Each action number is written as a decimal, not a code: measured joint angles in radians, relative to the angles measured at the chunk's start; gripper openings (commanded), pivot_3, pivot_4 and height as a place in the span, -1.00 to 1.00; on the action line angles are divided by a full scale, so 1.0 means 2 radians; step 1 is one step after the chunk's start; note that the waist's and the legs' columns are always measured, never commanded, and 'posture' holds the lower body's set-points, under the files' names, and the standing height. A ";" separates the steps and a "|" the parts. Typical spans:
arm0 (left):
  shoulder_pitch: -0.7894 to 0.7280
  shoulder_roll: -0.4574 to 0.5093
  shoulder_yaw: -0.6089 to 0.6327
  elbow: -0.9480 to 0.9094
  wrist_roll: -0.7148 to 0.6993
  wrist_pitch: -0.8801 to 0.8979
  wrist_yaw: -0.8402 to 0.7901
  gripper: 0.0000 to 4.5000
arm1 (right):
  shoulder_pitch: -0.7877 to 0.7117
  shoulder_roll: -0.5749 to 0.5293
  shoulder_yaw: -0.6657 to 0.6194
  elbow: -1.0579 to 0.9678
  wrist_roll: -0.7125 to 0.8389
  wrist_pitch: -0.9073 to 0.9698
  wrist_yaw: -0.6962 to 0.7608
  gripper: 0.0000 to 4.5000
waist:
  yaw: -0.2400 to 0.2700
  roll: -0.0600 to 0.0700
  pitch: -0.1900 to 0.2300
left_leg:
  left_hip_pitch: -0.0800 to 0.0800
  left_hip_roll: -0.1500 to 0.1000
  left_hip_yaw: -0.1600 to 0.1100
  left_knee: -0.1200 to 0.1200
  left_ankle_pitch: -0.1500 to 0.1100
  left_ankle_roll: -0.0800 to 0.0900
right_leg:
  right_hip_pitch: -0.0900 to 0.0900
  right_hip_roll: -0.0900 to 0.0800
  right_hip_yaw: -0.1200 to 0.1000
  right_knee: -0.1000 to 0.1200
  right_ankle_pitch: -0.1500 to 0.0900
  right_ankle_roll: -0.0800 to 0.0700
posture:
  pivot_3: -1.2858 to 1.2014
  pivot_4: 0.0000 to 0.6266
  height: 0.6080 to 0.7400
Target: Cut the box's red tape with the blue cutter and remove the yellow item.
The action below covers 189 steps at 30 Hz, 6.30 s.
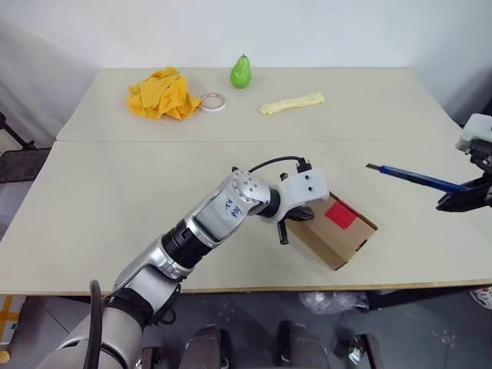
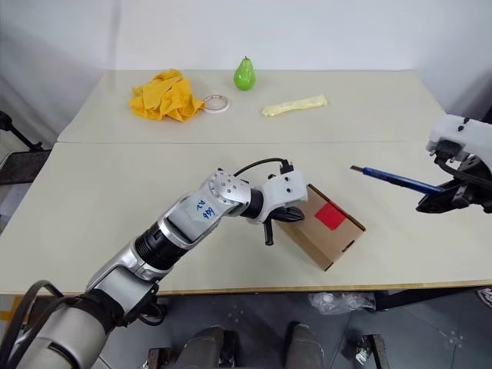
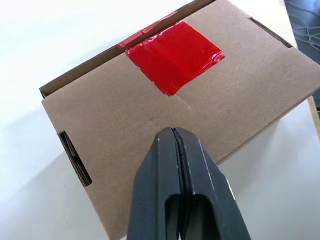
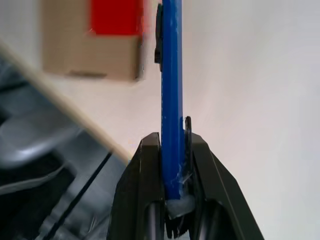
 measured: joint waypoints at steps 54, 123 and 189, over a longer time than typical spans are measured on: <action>0.078 0.000 0.119 -0.056 -0.037 0.141 0.058 -1.00 | 0.134 0.334 -0.060 -0.010 -0.086 -0.157 -0.202 -0.99 | -0.014 0.006 0.005 | 0.000 0.001 0.001 -0.002 0.006 0.000 | -0.002 0.006 0.002 0.003 0.000 -0.001 | 0.03 -0.52 1.00; -0.012 0.054 0.046 0.058 -0.008 -0.092 -0.135 -1.00 | 0.285 0.250 -0.109 -0.215 -0.027 -0.022 -0.332 0.99 | -0.003 0.003 0.002 | -0.004 0.001 0.001 -0.001 0.006 0.000 | -0.007 0.007 0.002 0.004 0.000 -0.001 | 0.03 -0.52 1.00; 0.024 0.070 0.064 0.006 0.000 -0.053 -0.123 -1.00 | 0.113 0.460 -0.309 0.033 0.265 0.222 -0.460 -0.07 | -0.027 0.003 0.002 | 0.002 0.005 0.001 -0.002 0.006 -0.001 | -0.002 0.007 0.003 0.004 0.000 -0.003 | 0.03 -0.52 1.00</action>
